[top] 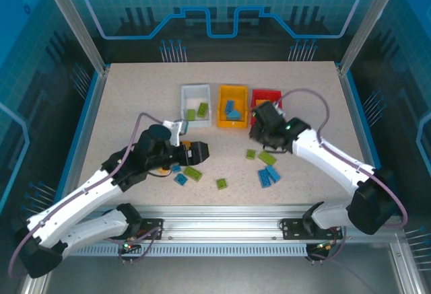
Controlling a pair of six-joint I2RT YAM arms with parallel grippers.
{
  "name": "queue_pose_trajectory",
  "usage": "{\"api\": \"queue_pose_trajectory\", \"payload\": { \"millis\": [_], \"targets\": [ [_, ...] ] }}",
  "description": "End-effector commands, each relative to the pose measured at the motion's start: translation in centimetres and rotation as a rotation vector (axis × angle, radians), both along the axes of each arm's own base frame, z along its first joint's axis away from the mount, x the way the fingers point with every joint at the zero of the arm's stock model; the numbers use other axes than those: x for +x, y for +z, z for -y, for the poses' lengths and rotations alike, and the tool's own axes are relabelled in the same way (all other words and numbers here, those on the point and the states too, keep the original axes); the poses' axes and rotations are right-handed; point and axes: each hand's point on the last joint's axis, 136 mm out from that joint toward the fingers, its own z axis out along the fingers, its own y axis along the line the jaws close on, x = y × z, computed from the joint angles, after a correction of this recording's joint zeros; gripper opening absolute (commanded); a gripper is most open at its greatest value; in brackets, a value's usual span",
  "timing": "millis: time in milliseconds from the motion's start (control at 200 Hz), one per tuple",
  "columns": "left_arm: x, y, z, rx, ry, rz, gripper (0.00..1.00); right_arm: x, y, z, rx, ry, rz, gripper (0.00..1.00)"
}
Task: Sort the legos into containers by color
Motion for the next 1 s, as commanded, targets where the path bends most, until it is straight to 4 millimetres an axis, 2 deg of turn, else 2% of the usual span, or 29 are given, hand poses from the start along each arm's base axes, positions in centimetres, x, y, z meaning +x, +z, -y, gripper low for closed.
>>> {"api": "queue_pose_trajectory", "payload": {
  "millis": [0, 100, 235, 400, 480, 600, 700, 865, 995],
  "targets": [
    [2.0, 3.1, 2.8, -0.058, -0.033, 0.048, 0.8, 2.4, -1.4, 3.2, -0.193, 0.113, -0.086, 0.15],
    [3.6, 3.5, 4.0, -0.02, -0.02, 0.054, 0.8, 6.1, -2.8, 4.3, -0.223, 0.113, -0.156, 0.12],
    [4.5, 2.8, 4.8, 0.024, -0.01, 0.047, 0.8, 9.4, -6.1, 4.9, -0.254, 0.108, -0.232, 0.12],
    [4.2, 1.6, 5.1, 0.038, -0.012, 0.027, 0.8, 10.3, -9.6, 4.8, -0.266, 0.112, -0.332, 0.13],
    [4.1, 1.0, 5.1, 0.045, -0.013, 0.016, 0.8, 10.3, -10.1, 4.7, -0.263, 0.115, -0.334, 0.23],
    [3.7, -0.3, 5.2, 0.082, -0.029, -0.005, 0.8, 10.3, -8.9, 4.7, -0.254, 0.117, -0.298, 0.42],
    [3.3, -1.7, 5.1, 0.139, -0.037, -0.023, 0.8, 10.2, -6.9, 4.7, -0.24, 0.118, -0.246, 0.51],
    [2.6, -4.6, 3.5, 0.27, -0.002, -0.076, 0.8, 9.8, -3.0, 4.3, -0.21, 0.139, -0.16, 0.57],
    [1.9, -7.2, 0.4, 0.394, 0.115, -0.16, 0.8, 9.0, 0.3, 4.1, -0.209, 0.153, -0.087, 0.59]
  ]
}}
